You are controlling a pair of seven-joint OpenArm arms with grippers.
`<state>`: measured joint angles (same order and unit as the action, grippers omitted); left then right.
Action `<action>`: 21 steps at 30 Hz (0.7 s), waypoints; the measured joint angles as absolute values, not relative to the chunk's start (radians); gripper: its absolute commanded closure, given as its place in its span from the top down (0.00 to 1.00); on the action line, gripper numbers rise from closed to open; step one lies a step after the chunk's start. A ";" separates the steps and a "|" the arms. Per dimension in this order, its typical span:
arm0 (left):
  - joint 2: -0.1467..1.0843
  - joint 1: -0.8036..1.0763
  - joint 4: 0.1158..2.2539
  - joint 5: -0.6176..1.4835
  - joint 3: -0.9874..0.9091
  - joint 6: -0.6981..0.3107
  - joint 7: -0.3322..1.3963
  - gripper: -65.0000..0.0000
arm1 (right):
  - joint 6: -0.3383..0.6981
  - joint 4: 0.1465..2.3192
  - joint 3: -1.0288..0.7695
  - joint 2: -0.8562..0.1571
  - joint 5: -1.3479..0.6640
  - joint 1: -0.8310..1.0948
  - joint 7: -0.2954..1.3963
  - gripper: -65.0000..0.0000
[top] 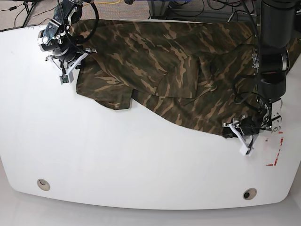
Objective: Layout the t-shirt on the table in an organized manner, then fold the t-shirt properly
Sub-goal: 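Grasp the shirt corner with the left gripper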
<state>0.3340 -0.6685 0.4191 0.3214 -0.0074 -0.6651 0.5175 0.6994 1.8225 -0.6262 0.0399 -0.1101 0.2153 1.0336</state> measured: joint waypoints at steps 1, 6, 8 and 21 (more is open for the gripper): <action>0.341 -0.668 0.419 0.322 -0.023 -0.666 0.531 0.00 | 0.700 1.827 -0.626 0.036 -0.109 0.214 1.035 0.03; 0.364 -0.667 0.418 0.310 -0.092 -0.694 0.585 0.00 | 0.700 1.868 -0.626 0.027 -0.113 0.183 1.045 0.03; 0.363 -0.668 0.418 0.307 -0.120 -0.694 0.606 0.00 | 0.700 1.876 -0.626 0.027 -0.113 0.163 1.041 0.03; 0.359 -0.621 0.706 0.292 -0.177 -0.698 0.805 0.00 | 0.698 1.844 -0.540 -0.065 -0.047 0.033 1.045 0.03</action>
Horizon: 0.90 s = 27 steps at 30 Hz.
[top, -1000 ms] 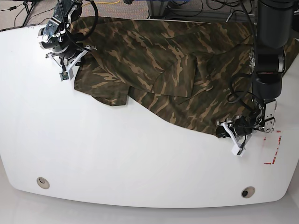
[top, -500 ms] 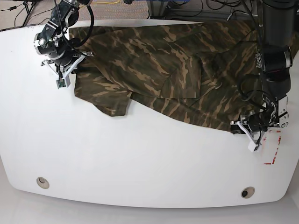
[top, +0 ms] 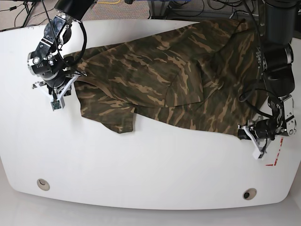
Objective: Layout the t-shirt on the table in an organized manner, then fold the t-shirt properly
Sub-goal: 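Grasp the shirt corner with the left gripper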
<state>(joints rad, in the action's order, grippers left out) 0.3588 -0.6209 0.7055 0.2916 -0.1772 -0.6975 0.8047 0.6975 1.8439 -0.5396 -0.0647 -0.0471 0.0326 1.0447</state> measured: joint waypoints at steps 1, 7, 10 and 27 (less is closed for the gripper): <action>0.355 -0.617 0.741 0.293 -0.191 -0.697 0.820 0.00 | 0.698 1.844 -0.530 -0.067 -0.043 0.023 1.045 0.03; 0.324 -0.605 0.947 0.288 -0.278 -0.697 0.920 0.00 | 0.700 1.845 -0.488 -0.099 -0.054 -0.025 1.034 0.04; 0.325 -0.603 1.004 0.288 -0.279 -0.697 0.935 0.00 | 0.699 1.845 -0.483 -0.113 -0.043 -0.032 1.033 0.04; 0.324 -0.530 1.020 0.288 -0.277 -0.697 0.943 0.00 | 0.700 1.792 -0.484 -0.019 -0.052 -0.046 1.059 1.00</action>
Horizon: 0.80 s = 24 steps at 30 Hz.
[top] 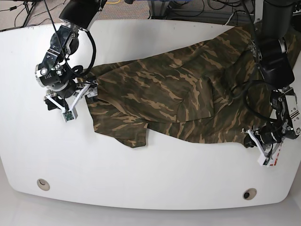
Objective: Layout the t-shirt on the table in an organized manner, then fold the t-shirt properly
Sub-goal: 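Grasp the shirt corner with the left gripper, then adjust the right gripper's grip on the shirt edge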
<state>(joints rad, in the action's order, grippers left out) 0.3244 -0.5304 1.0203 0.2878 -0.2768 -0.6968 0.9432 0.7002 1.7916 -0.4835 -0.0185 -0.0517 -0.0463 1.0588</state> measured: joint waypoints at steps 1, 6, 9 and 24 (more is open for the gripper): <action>0.324 -0.528 1.020 0.288 -0.277 -0.696 0.946 0.00 | 0.699 1.772 -0.486 -0.019 -0.051 -0.058 1.060 1.00; 0.323 -0.524 1.020 0.285 -0.276 -0.697 0.949 0.00 | 0.696 1.656 -0.493 -0.025 -0.048 -0.120 1.053 0.98; 0.323 -0.525 1.020 0.285 -0.276 -0.697 0.949 0.00 | 0.699 1.605 -0.507 -0.020 -0.049 -0.139 1.037 0.93; 0.325 -0.493 1.021 0.284 -0.276 -0.697 0.947 0.00 | 0.697 1.371 -0.553 -0.027 -0.049 -0.201 0.919 0.84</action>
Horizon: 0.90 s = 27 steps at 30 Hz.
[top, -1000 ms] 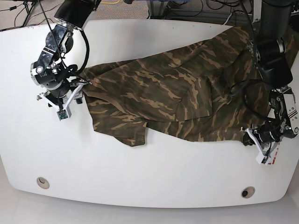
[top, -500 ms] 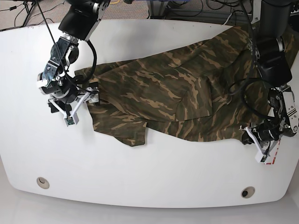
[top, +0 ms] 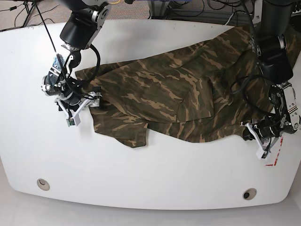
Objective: Layout the t-shirt on the table in an organized manner, then fold the t-shirt properly
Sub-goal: 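Adjust the right gripper's grip on the shirt edge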
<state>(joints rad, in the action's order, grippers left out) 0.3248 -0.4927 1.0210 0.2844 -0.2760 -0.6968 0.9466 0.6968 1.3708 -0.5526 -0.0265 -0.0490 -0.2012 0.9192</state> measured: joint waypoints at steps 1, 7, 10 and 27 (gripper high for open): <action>0.325 -0.493 1.021 0.284 -0.276 -0.697 0.947 0.00 | 0.697 1.369 -0.552 -0.027 -0.049 -0.203 0.920 0.84; 0.325 -0.499 1.021 0.287 -0.276 -0.697 0.945 0.00 | 0.697 1.367 -0.551 -0.019 -0.049 -0.203 0.915 0.71; 0.325 -0.497 1.021 0.287 -0.276 -0.697 0.946 0.00 | 0.696 1.367 -0.551 -0.008 -0.047 -0.203 0.913 0.45; 0.324 -0.499 1.021 0.287 -0.278 -0.697 0.946 0.00 | 0.698 1.443 -0.525 0.008 -0.036 -0.192 0.956 0.00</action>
<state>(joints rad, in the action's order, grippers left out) 0.3237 -0.4988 1.0210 0.2871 -0.2775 -0.6968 0.9463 0.6975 1.4433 -0.5255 0.0082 -0.0360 -0.1921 0.9558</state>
